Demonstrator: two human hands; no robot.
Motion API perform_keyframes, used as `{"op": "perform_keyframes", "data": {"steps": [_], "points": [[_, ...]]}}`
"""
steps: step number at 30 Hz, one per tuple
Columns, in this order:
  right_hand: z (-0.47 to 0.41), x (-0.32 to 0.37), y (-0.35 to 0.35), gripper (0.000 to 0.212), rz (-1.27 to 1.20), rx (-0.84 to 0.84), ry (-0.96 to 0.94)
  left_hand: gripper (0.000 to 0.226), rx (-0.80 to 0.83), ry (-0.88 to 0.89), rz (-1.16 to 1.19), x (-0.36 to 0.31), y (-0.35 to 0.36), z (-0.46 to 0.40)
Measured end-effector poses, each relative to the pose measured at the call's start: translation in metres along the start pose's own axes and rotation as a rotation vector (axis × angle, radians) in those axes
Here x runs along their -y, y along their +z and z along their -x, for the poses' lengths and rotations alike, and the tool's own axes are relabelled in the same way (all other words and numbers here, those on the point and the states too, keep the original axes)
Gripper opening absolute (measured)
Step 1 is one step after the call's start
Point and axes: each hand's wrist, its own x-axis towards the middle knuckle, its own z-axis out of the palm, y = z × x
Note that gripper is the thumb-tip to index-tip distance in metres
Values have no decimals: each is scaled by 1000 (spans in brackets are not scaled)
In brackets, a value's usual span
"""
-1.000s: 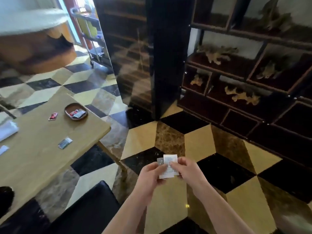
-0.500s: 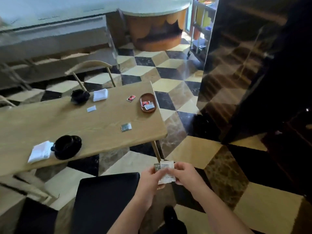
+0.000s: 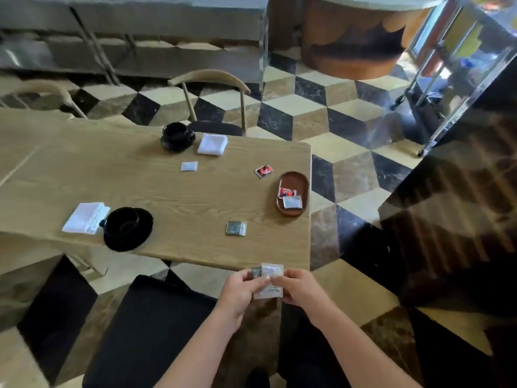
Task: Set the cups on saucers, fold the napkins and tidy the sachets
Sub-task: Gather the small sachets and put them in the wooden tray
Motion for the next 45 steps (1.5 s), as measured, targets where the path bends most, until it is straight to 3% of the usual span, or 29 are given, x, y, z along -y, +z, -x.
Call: {"op": "perform_keyframes", "data": {"steps": [3, 6, 8, 10, 13, 16, 20, 24, 27, 29, 32, 36, 38, 41, 45], "points": [[-52, 9, -6, 18, 33, 49, 61, 25, -192, -25, -110, -15, -11, -47], [-101, 19, -24, 16, 120, 73, 132, 36, -358, -2, -475, -41, -24, -95], [-131, 33, -42, 13, 210, 108, 163, 26, -380, 0, -635, -66, -31, -122], [-153, 50, -56, 10, 292, 139, 169, 10, -357, -8, -831, -92, -37, -146], [-186, 80, -69, 10, 338, 170, 155, 9, -327, -14, -976, -124, -44, -180], [-212, 106, -69, 8, 407, 197, 154, 29, -332, -52, -1056, -136, -44, -197], [-249, 139, -61, 9, 476, 207, 112, 38, -276, -57, -1295, -134, -52, -220], [-277, 161, -56, 10, 592, 171, 100, 16, -136, -114, -1476, -131, -59, -236], [-306, 188, -50, 13, 706, 97, 8, 15, -107, -10, -1560, -126, -69, -248], [-330, 207, -48, 7, 794, -13, -110, 15, -122, 42, -1540, -122, -75, -252], [-366, 229, -47, 35, 989, -102, -264, 2, -138, 28, -1422, -117, -80, -255], [-409, 251, -45, 47, 1349, -56, -436, 15, -333, -42, -776, -128, -93, -265], [-424, 258, -43, 46, 1504, 3, -464, 27, -437, -40, -589, -140, -107, -275], [-439, 263, -39, 45, 1630, 34, -486, 58, -563, -10, -538, -166, -139, -297], [-450, 264, -35, 31, 1608, -4, -441, 79, -595, 12, -740, -218, -196, -335]]}}
